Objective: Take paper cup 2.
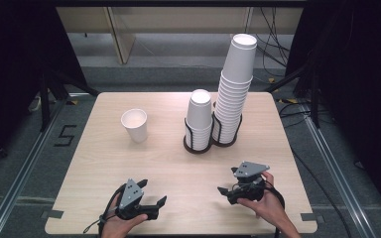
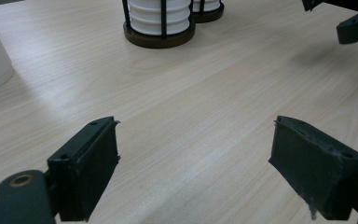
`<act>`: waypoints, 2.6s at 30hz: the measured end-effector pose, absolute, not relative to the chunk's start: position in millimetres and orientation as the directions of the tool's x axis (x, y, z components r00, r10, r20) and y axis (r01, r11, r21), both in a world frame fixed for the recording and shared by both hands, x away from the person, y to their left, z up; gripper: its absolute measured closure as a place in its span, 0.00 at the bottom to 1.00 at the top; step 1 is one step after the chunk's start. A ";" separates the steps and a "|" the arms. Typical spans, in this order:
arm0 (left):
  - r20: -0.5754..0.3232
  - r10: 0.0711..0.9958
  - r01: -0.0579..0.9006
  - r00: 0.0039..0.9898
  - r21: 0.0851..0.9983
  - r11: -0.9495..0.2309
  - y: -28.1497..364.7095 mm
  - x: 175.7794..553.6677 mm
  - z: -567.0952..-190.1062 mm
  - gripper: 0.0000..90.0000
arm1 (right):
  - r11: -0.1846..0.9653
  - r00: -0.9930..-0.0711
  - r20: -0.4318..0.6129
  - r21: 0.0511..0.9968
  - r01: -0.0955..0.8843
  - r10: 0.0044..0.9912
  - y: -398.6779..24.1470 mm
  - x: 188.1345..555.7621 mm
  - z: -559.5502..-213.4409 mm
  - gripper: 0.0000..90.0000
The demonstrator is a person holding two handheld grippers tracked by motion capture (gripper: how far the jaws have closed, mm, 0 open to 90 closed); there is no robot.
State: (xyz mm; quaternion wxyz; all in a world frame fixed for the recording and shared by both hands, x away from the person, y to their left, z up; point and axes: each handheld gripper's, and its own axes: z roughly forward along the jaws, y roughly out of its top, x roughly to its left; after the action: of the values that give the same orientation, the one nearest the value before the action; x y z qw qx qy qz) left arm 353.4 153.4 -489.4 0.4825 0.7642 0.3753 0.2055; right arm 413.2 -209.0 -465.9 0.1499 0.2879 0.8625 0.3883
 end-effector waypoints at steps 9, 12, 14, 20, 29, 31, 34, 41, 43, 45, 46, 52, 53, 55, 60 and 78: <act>-0.046 0.762 0.369 0.646 0.892 -0.260 152.9 354.5 -490.5 0.16 | 0.411 -0.724 0.008 0.819 0.401 0.690 -221.1 420.8 -432.2 0.19; -0.040 0.761 0.367 0.647 0.891 -0.266 153.1 354.3 -490.4 0.16 | 0.386 -0.700 -0.012 0.841 0.379 0.714 -226.0 424.5 -420.1 0.18; -0.042 0.760 0.367 0.649 0.892 -0.264 153.3 354.6 -490.9 0.16 | 0.376 -0.694 -0.015 0.849 0.372 0.720 -228.5 426.7 -411.3 0.18; -0.066 0.766 0.386 0.639 0.889 -0.246 157.4 362.9 -495.0 0.16 | 0.324 -0.656 -0.013 0.877 0.355 0.755 -238.2 435.0 -377.2 0.18; -0.065 0.771 0.399 0.634 0.881 -0.255 158.3 365.0 -495.8 0.16 | 0.264 -0.613 -0.020 0.914 0.309 0.790 -248.7 467.6 -329.6 0.18; -0.067 0.768 0.401 0.637 0.880 -0.256 158.2 365.5 -496.6 0.16 | 0.250 -0.603 -0.024 0.922 0.294 0.798 -248.8 475.1 -320.2 0.18; -0.067 0.769 0.404 0.636 0.878 -0.257 158.5 366.3 -497.5 0.16 | 0.234 -0.591 -0.018 0.928 0.292 0.807 -248.8 485.3 -306.2 0.17; -0.070 0.774 0.406 0.629 0.879 -0.251 160.1 367.6 -497.4 0.16 | 0.198 -0.569 0.016 0.929 0.312 0.822 -250.1 507.4 -277.0 0.17; -0.075 0.772 0.407 0.631 0.879 -0.248 160.1 368.2 -497.8 0.16 | 0.184 -0.560 0.020 0.934 0.306 0.828 -249.2 513.2 -268.2 0.17; -0.074 0.773 0.406 0.630 0.880 -0.247 160.0 368.6 -497.9 0.16 | 0.186 -0.560 0.014 0.936 0.299 0.829 -247.7 519.5 -259.1 0.17; -0.077 0.775 0.405 0.627 0.882 -0.240 159.4 368.9 -498.3 0.16 | 0.178 -0.549 0.016 0.938 0.298 0.836 -246.8 522.6 -254.7 0.17; -0.068 0.774 0.410 0.629 0.875 -0.257 160.3 368.7 -497.8 0.16 | 0.165 -0.532 0.023 0.939 0.303 0.846 -242.6 542.1 -231.0 0.17; -0.067 0.774 0.411 0.630 0.874 -0.259 160.3 368.7 -497.9 0.16 | 0.167 -0.531 0.018 0.940 0.298 0.847 -241.1 545.3 -228.3 0.17; -0.068 0.773 0.413 0.631 0.873 -0.260 160.1 368.7 -498.0 0.16 | 0.167 -0.529 0.021 0.938 0.305 0.848 -237.2 549.7 -223.4 0.17; -0.083 0.768 0.417 0.635 0.874 -0.250 158.6 369.7 -499.1 0.16 | 0.168 -0.506 0.001 0.943 0.288 0.863 -227.3 564.4 -216.4 0.17; -0.077 0.761 0.409 0.644 0.876 -0.258 159.8 371.4 -498.9 0.16 | 0.092 -0.480 0.075 0.944 0.317 0.874 -206.5 592.6 -208.5 0.22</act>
State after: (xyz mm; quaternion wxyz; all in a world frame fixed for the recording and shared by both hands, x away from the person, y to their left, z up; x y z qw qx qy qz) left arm 371.4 159.8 -498.9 0.4768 0.7711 0.3793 0.1849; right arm 592.6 -206.5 -208.5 0.2700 0.4328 0.6880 0.5162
